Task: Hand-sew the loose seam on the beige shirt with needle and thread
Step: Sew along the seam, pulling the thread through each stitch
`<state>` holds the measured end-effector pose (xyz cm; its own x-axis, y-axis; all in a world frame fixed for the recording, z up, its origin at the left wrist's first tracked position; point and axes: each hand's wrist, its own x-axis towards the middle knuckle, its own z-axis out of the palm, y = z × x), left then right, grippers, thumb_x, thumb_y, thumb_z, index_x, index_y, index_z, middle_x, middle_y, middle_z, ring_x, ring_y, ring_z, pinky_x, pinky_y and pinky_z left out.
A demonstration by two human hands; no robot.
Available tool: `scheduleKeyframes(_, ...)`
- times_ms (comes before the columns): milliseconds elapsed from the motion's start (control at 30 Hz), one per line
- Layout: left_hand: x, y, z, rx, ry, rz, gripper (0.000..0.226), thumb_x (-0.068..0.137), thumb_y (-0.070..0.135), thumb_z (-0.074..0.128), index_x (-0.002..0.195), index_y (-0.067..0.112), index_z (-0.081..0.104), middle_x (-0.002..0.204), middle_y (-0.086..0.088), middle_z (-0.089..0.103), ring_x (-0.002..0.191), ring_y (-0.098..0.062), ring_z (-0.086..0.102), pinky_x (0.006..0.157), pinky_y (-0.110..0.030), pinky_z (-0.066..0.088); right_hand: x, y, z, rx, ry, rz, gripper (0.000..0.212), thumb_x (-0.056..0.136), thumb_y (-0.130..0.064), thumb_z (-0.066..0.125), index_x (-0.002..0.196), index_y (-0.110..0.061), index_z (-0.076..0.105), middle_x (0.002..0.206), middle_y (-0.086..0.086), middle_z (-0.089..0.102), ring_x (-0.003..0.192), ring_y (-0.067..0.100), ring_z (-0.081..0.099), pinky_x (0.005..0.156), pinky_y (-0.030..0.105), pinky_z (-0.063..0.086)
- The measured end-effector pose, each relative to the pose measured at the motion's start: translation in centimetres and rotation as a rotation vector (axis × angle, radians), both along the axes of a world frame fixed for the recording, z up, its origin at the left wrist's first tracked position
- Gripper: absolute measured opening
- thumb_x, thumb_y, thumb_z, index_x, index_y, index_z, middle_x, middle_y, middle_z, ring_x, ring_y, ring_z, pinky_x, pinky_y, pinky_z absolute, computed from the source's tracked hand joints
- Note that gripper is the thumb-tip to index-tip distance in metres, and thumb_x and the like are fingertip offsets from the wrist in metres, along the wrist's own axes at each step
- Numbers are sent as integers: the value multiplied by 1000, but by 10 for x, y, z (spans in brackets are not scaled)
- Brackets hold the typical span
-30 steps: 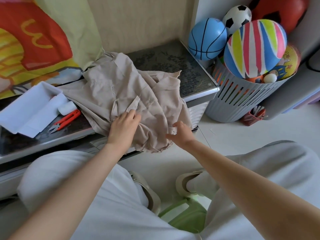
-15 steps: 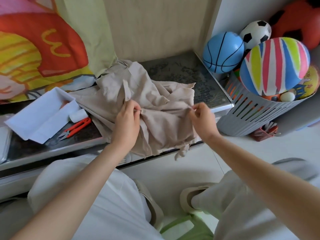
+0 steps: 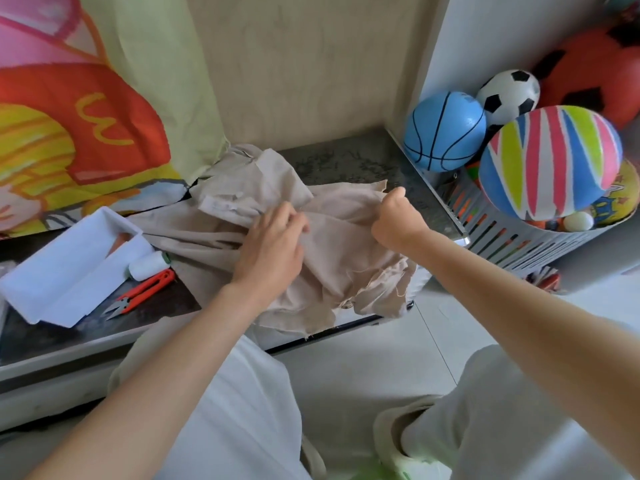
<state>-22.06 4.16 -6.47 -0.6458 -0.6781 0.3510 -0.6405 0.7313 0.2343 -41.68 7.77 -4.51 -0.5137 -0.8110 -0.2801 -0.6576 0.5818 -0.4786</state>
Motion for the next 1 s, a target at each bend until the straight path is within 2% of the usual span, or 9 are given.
scheduleKeyframes(100,-5,10,-12,-13,-97,-124,25,79,19,36,81,14,61,86,-4,57,80,-27,58,71,-36,44,6,16,-5,-41,50,51,28,90,-1,40,117,2,34,124,20,41,114,37,49,88,38,39)
scheduleKeyframes(200,-5,16,-27,142,-248,-104,25,90,21,45,109,16,60,110,-1,58,106,-22,54,89,-34,35,14,40,-8,-271,92,69,19,94,-5,36,113,-4,38,116,12,44,95,31,53,72,34,37)
scheduleKeyframes(300,-3,14,-33,282,-236,-109,33,92,16,46,125,14,53,126,0,54,119,-19,46,100,-31,34,22,61,-16,-430,118,262,19,91,-6,46,109,-8,43,113,10,51,83,29,53,64,33,35)
scheduleKeyframes(400,0,14,-29,365,-175,-100,29,88,6,46,115,12,54,120,-3,57,116,-21,49,96,-30,36,32,73,-28,-257,169,541,35,85,-23,67,112,-9,50,114,7,51,96,28,54,67,29,32)
scheduleKeyframes(500,5,17,-26,451,-109,-57,24,86,0,45,107,8,53,114,-5,59,108,-21,52,88,-28,37,39,70,-38,-106,270,631,37,84,-28,68,114,-12,54,111,7,50,101,26,54,71,31,35)
scheduleKeyframes(600,11,19,-25,552,-28,-39,20,86,-2,45,100,10,54,106,-1,57,101,-21,53,87,-31,39,40,67,-37,-186,232,609,17,91,-21,58,104,-13,63,106,6,56,95,28,58,67,28,34)
scheduleKeyframes(700,15,22,-25,540,5,-39,20,84,-2,48,93,14,55,102,3,52,100,-18,49,89,-31,38,40,63,-28,-274,191,577,17,93,-22,54,99,-10,65,102,5,60,91,25,58,65,28,35)
scheduleKeyframes(867,15,37,-25,596,126,-32,14,84,23,55,97,21,51,100,9,53,101,-16,50,91,-36,41,35,58,-9,-395,124,477,16,91,-25,56,96,-12,63,96,-2,57,92,18,55,68,31,42)
scheduleKeyframes(1000,14,45,-22,735,270,16,40,78,58,58,107,33,47,104,18,55,104,-7,53,93,-35,45,32,56,5,-413,61,428,13,92,-26,54,90,-14,59,76,-15,46,59,2,41,51,19,29)
